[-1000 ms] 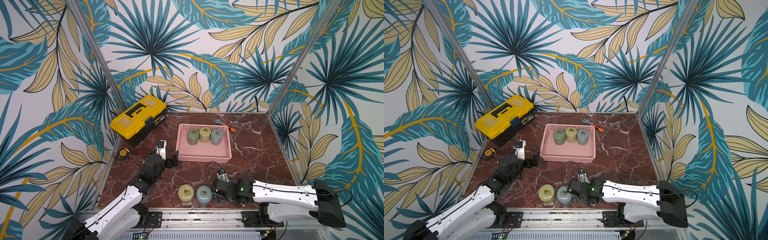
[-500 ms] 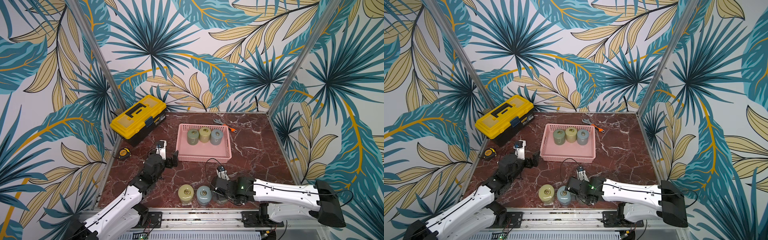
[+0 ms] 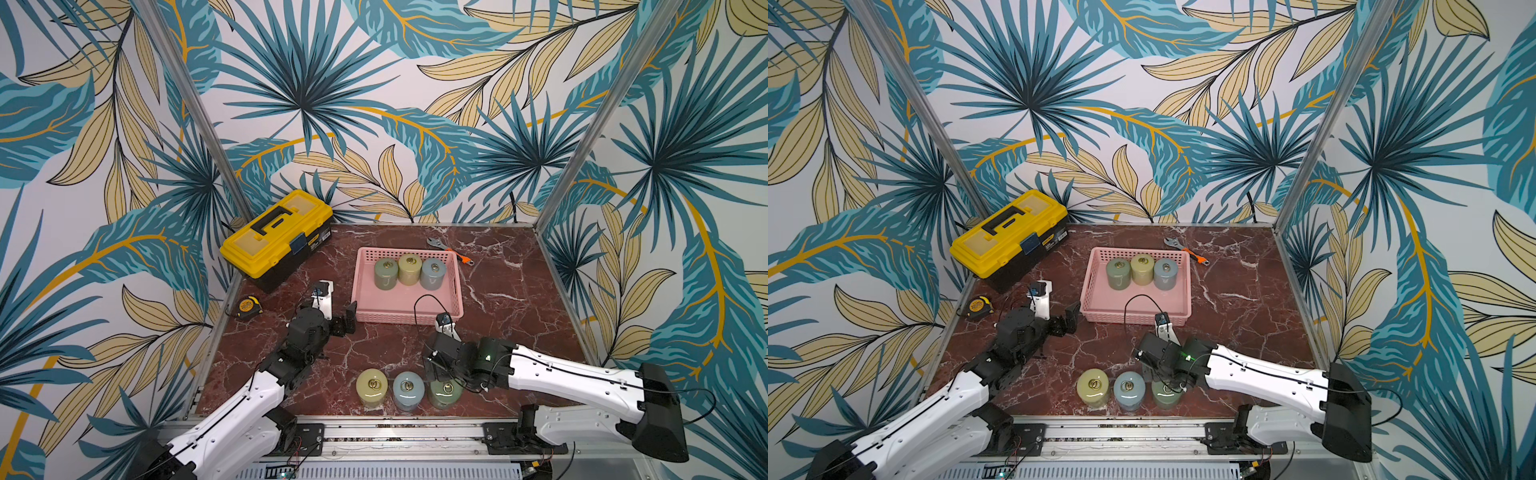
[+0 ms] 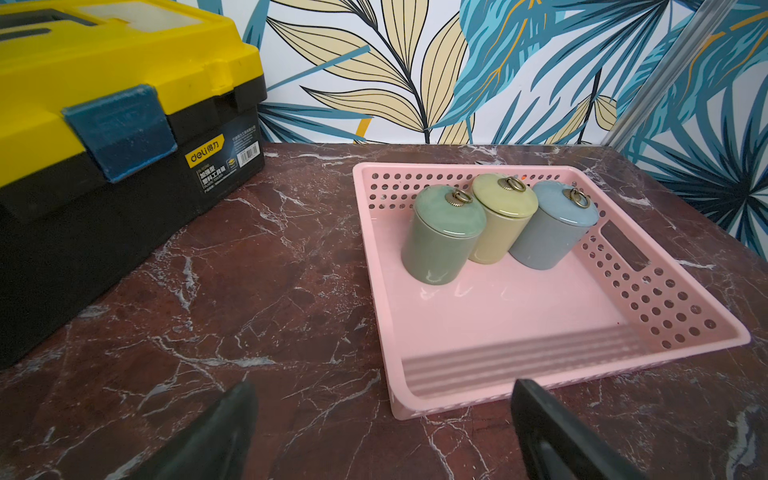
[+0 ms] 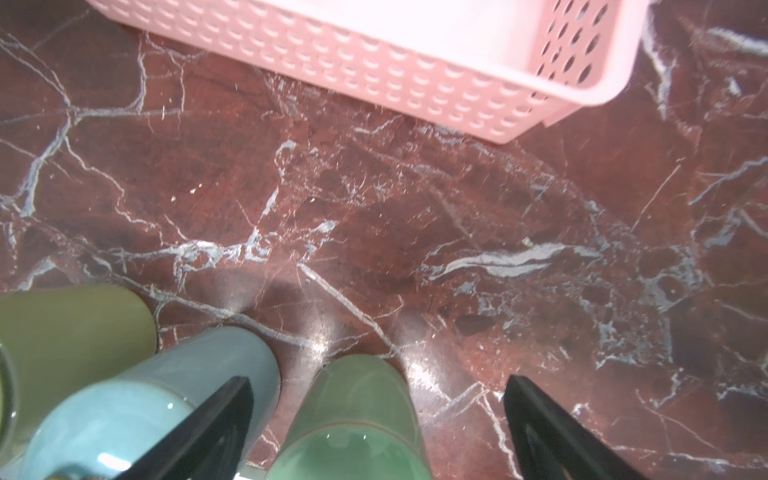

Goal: Take the tea canister out of the basket
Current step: Place the tea canister at the center of the board.

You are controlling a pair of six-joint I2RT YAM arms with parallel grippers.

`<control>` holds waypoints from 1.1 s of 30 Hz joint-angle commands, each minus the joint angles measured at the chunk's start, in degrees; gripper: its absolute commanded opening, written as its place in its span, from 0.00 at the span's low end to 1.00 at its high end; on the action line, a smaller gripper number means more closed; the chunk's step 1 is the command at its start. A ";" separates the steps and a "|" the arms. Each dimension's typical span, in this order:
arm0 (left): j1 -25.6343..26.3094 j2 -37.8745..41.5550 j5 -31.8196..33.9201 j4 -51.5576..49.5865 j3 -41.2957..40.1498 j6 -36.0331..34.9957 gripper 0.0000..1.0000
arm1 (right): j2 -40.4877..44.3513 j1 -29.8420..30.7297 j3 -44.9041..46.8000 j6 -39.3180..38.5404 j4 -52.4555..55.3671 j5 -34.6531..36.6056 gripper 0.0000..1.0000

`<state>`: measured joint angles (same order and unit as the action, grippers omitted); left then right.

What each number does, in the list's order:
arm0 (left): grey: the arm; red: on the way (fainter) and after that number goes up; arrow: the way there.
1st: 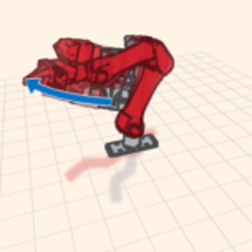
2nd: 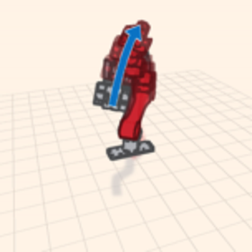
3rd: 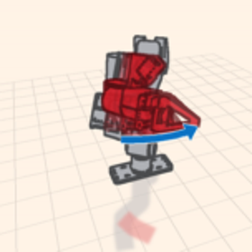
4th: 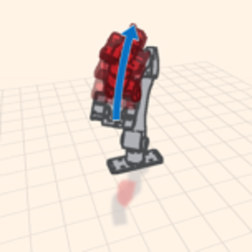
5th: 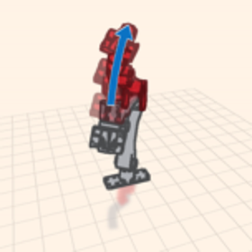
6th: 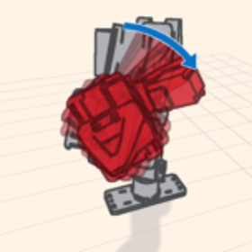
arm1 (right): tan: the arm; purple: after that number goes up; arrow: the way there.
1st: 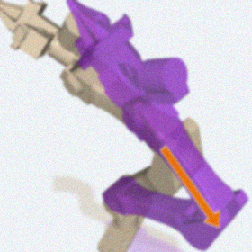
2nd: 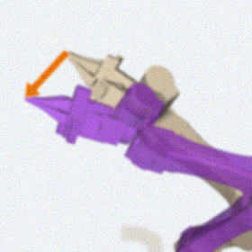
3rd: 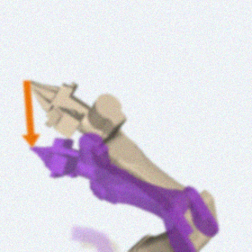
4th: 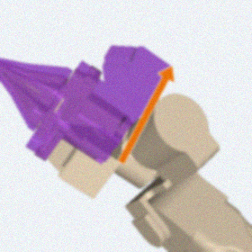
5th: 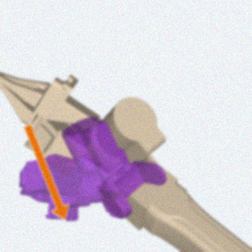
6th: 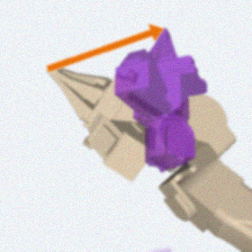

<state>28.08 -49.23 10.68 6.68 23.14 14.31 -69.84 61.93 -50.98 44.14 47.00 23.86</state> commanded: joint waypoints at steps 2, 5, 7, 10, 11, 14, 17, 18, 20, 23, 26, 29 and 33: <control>-0.21 1.11 -2.38 0.97 -1.61 -1.68 1.00 | 0.07 -3.37 -1.23 -6.18 0.86 1.50 0.99; -0.22 1.36 -4.47 0.48 -0.73 -2.50 1.00 | 1.64 -6.68 -1.34 -9.94 -0.70 0.74 0.99; -0.21 0.86 -5.91 -1.33 0.97 -3.00 1.00 | 2.78 -9.20 -1.48 -12.84 -1.83 0.00 0.99; -0.20 -0.46 -8.71 -5.42 5.02 -3.52 1.00 | 3.96 -12.73 -2.14 -16.96 -2.72 -0.69 0.99; -0.17 -1.02 -9.45 -6.80 6.43 -3.66 1.00 | 4.14 -13.68 -2.34 -18.06 -3.18 -0.89 0.99; -0.20 -3.47 -10.10 -11.41 10.96 -3.69 1.00 | 4.52 -16.36 -2.88 -21.59 -4.97 -1.86 0.99; -0.20 -6.47 -10.81 -15.54 15.45 -3.63 1.00 | 4.54 -19.73 -3.16 -24.35 -7.16 -3.12 0.99; -0.15 -7.62 -11.15 -16.77 16.95 -3.65 1.00 | 4.51 -20.60 -3.12 -25.26 -8.02 -3.49 0.99; -0.13 -9.90 -11.59 -19.03 19.90 -3.67 1.00 | 4.41 -22.24 -2.90 -26.74 -9.78 -4.35 0.99; -0.11 -13.85 -12.55 -22.02 24.28 -3.67 1.00 | 4.25 -24.65 -2.09 -28.89 -12.94 -5.28 0.99; -0.06 -18.46 -12.99 -26.23 28.84 -3.49 1.00 | 4.44 -26.53 -0.46 -30.72 -16.68 -6.09 0.99; -0.04 -23.82 -12.98 -30.17 33.82 -3.70 1.00 | 5.29 -27.49 1.78 -31.85 -20.14 -6.17 0.99; 0.25 -30.63 -12.36 -34.78 40.37 -3.98 1.00 | 7.05 -27.96 4.72 -32.70 -23.59 -5.58 0.99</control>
<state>28.08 -77.36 -1.54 -22.52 58.22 11.20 -64.51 34.22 -48.58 13.45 27.90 18.52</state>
